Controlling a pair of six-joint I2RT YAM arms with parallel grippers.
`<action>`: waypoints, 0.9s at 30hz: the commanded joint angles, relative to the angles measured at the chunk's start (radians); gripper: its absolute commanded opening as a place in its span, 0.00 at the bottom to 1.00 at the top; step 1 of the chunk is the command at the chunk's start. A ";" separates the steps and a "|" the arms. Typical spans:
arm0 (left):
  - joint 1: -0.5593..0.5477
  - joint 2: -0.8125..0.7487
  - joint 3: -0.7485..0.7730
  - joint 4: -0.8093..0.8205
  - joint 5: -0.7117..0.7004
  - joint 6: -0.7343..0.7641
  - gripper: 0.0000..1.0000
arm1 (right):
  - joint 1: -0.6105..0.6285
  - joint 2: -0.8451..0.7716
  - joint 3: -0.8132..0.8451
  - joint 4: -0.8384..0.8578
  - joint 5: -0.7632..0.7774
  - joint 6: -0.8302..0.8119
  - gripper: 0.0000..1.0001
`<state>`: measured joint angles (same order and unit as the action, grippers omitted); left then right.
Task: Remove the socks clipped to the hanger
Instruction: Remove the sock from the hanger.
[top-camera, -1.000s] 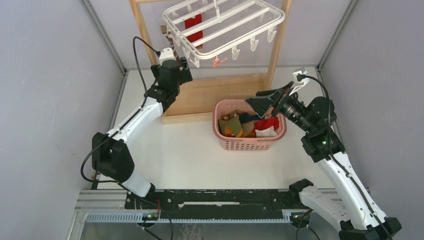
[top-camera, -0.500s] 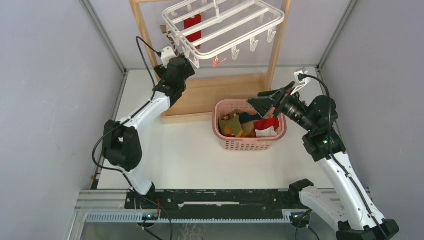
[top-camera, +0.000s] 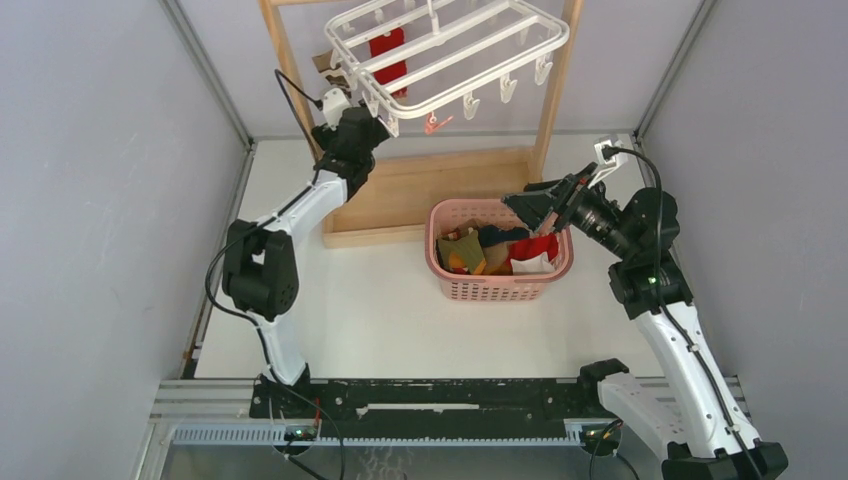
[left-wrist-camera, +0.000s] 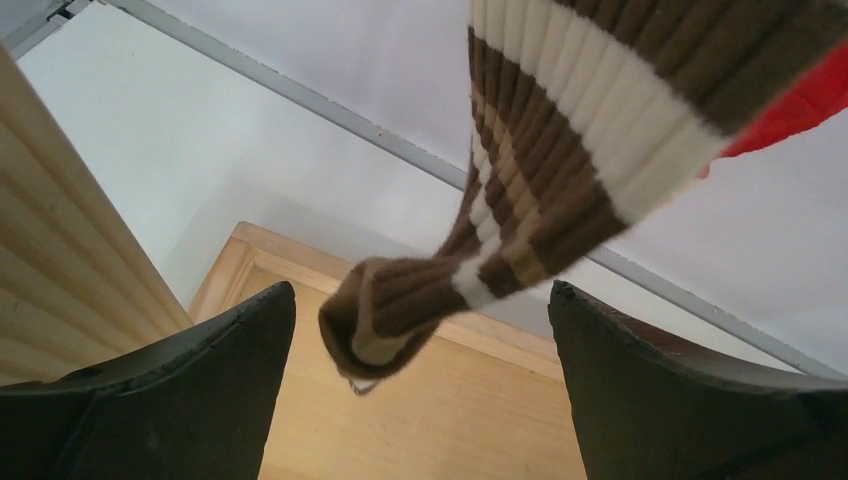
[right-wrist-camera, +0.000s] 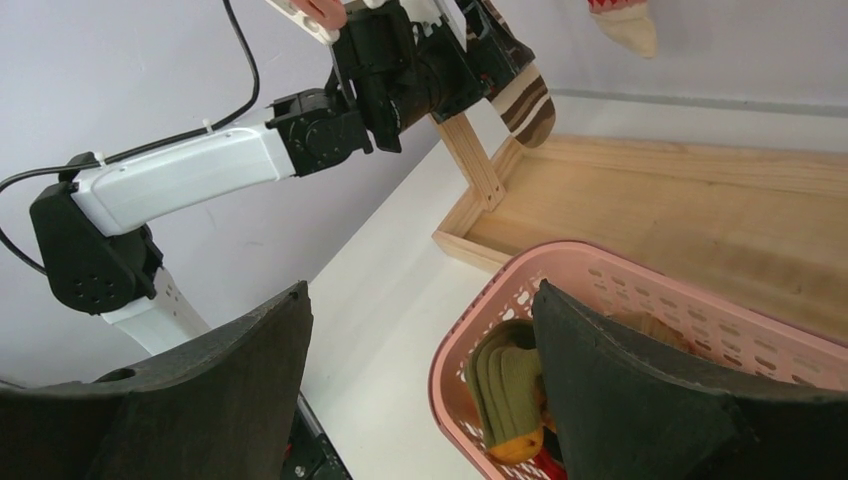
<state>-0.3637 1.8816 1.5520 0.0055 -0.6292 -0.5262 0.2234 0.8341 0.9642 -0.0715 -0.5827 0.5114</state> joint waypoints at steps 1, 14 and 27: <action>0.010 0.014 0.091 0.029 -0.024 -0.026 1.00 | -0.017 0.009 -0.013 0.050 -0.034 -0.008 0.87; 0.018 0.062 0.175 -0.041 0.024 -0.004 0.36 | -0.038 0.004 -0.038 0.062 -0.046 0.005 0.87; 0.018 -0.043 0.086 -0.120 0.096 -0.008 0.00 | -0.038 -0.021 -0.061 0.092 -0.059 0.039 0.87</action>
<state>-0.3481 1.9476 1.6794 -0.0952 -0.5709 -0.5270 0.1902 0.8272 0.9092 -0.0498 -0.6270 0.5236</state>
